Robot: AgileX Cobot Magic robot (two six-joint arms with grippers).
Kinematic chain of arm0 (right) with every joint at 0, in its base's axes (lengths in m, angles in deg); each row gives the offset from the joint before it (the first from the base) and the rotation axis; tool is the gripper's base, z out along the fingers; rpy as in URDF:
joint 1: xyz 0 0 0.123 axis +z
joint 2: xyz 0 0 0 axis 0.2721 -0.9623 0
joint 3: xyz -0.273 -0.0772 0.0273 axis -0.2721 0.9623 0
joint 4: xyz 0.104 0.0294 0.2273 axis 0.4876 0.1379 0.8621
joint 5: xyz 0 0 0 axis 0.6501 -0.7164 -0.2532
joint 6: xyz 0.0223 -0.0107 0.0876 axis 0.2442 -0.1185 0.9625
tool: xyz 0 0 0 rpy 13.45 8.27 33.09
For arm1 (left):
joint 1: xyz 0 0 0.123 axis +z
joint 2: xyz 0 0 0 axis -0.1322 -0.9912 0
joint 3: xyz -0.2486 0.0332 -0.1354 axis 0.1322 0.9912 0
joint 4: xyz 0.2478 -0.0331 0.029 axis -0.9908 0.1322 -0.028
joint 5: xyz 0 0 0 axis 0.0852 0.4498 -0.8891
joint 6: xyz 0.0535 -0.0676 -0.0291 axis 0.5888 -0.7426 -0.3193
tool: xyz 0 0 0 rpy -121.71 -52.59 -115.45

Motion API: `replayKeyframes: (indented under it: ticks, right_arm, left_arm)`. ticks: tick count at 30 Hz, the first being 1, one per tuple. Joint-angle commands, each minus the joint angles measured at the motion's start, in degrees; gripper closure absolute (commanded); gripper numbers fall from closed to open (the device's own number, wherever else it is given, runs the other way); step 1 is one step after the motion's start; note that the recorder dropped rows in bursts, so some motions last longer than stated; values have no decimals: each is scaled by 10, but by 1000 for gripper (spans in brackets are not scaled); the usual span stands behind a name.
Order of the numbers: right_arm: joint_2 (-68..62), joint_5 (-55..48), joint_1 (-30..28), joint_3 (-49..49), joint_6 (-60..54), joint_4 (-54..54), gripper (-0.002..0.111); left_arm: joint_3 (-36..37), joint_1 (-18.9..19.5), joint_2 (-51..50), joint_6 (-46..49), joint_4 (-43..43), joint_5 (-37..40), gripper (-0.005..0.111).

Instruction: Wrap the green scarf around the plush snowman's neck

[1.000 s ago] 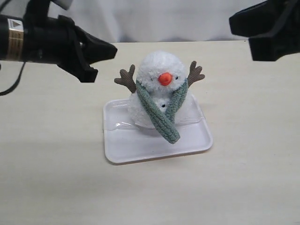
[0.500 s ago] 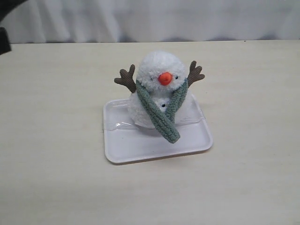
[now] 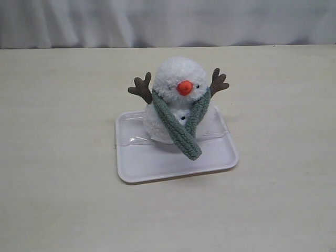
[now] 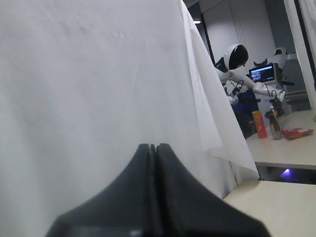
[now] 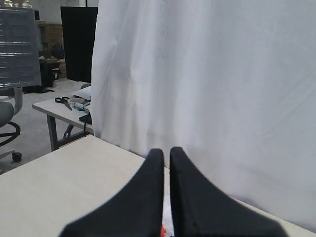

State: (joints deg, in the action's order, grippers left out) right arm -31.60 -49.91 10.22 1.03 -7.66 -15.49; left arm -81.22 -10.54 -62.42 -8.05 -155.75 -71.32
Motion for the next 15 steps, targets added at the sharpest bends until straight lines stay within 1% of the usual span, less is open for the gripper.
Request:
replayKeyframes:
  ticks: [1, 15]
  right_arm:
    - [2, -2, 1, 3, -1, 0, 104]
    - [2, -12, 1, 3, -1, 0, 104]
  left_arm:
    - [3, -2, 25, -3, 4, -6, 107]
    - [3, -2, 29, -3, 5, -6, 107]
